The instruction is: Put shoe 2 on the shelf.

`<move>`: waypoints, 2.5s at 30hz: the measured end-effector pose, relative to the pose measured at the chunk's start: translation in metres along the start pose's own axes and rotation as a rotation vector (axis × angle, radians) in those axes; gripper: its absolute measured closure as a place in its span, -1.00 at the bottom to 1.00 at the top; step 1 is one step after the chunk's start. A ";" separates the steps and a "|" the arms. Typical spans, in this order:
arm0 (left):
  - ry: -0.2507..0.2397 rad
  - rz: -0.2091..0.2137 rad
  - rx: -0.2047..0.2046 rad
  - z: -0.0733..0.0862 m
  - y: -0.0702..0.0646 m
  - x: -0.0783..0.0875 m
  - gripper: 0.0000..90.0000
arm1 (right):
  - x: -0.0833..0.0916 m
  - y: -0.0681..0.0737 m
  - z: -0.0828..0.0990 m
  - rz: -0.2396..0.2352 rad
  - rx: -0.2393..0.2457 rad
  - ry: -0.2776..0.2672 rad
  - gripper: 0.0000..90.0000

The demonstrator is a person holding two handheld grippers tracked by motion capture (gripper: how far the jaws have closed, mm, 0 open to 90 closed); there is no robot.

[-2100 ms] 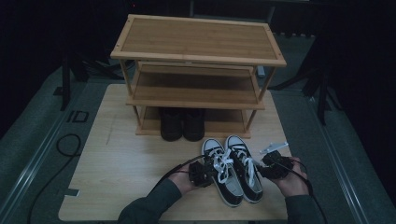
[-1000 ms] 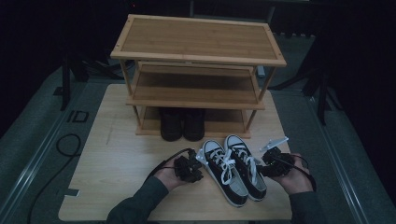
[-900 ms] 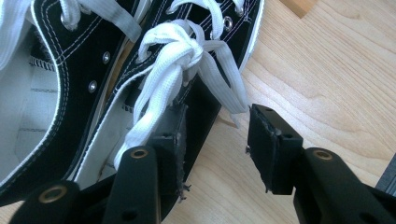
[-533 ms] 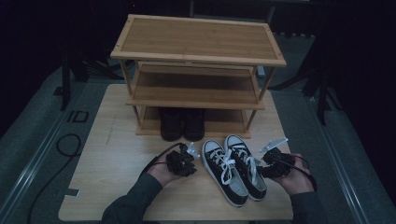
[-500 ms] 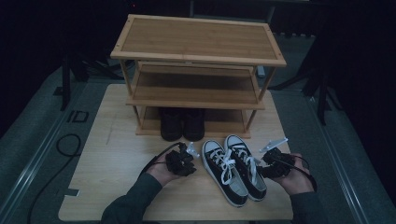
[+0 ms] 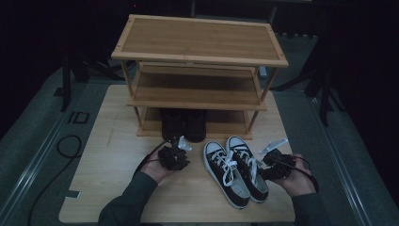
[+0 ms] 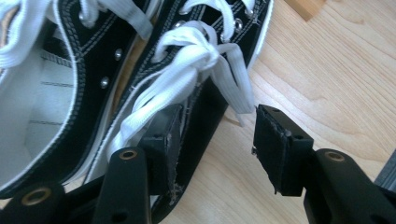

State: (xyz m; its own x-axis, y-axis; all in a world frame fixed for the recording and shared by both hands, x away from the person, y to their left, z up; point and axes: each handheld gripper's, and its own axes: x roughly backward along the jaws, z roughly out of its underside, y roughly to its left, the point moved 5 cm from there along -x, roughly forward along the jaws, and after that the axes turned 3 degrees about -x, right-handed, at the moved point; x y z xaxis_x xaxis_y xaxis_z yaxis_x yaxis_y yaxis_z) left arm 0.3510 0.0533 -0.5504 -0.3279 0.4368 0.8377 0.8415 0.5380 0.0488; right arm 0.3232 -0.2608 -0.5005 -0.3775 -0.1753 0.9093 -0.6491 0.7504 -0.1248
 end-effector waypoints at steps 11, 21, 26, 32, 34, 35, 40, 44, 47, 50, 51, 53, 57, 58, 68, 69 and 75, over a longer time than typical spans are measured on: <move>0.005 -0.023 0.028 0.007 0.009 0.000 0.63 | 0.014 -0.002 -0.004 0.010 0.009 -0.034 0.13; 0.007 -0.025 0.026 0.007 0.009 0.000 0.60 | 0.019 0.011 -0.012 -0.030 0.048 -0.051 0.21; 0.010 -0.023 0.021 0.007 0.009 0.001 0.60 | 0.022 0.019 -0.014 -0.053 0.068 -0.055 0.25; 0.014 -0.015 0.019 0.006 0.007 -0.001 0.59 | 0.022 0.027 -0.015 -0.085 0.083 -0.052 0.29; 0.015 -0.013 0.016 0.005 0.006 -0.001 0.59 | 0.020 0.029 -0.015 -0.090 0.081 -0.045 0.29; 0.014 -0.012 0.013 0.005 0.006 -0.001 0.59 | 0.018 0.030 -0.015 -0.092 0.083 -0.040 0.29; 0.012 -0.011 0.014 0.005 0.005 -0.001 0.58 | 0.013 0.035 -0.013 -0.109 0.086 -0.023 0.24; 0.011 -0.009 0.014 0.005 0.004 -0.002 0.58 | 0.008 0.037 -0.010 -0.122 0.076 -0.003 0.22; 0.014 -0.010 0.011 0.005 0.004 -0.002 0.57 | 0.004 0.039 -0.010 -0.133 0.076 0.007 0.21; 0.014 -0.008 0.011 0.005 0.004 -0.002 0.57 | 0.000 0.042 -0.012 -0.137 0.072 0.024 0.15; 0.015 -0.008 0.011 0.005 0.003 -0.002 0.57 | -0.002 0.043 -0.012 -0.138 0.072 0.027 0.13; 0.016 -0.007 0.010 0.005 0.003 -0.003 0.57 | -0.005 0.045 -0.013 -0.140 0.067 0.035 0.09; 0.016 -0.007 0.009 0.006 0.003 -0.003 0.57 | -0.009 0.048 -0.015 -0.141 0.057 0.049 0.03; 0.017 -0.006 0.009 0.006 0.003 -0.003 0.57 | -0.009 0.049 -0.016 -0.142 0.051 0.053 0.02; 0.021 0.003 0.005 0.005 0.001 -0.005 0.56 | -0.024 0.052 -0.024 -0.115 0.002 0.096 0.11; 0.020 0.003 0.005 0.005 0.001 -0.005 0.56 | -0.025 0.052 -0.024 -0.115 -0.002 0.098 0.12; 0.020 0.007 0.003 0.005 0.000 -0.007 0.56 | -0.033 0.053 -0.027 -0.102 -0.025 0.123 0.16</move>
State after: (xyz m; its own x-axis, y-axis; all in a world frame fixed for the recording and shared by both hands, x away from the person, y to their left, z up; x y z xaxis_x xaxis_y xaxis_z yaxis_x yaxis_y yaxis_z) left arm 0.3511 0.0535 -0.5588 -0.3129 0.4259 0.8489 0.8424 0.5373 0.0409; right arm 0.3193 -0.1984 -0.5260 -0.2252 -0.1731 0.9588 -0.6630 0.7483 -0.0206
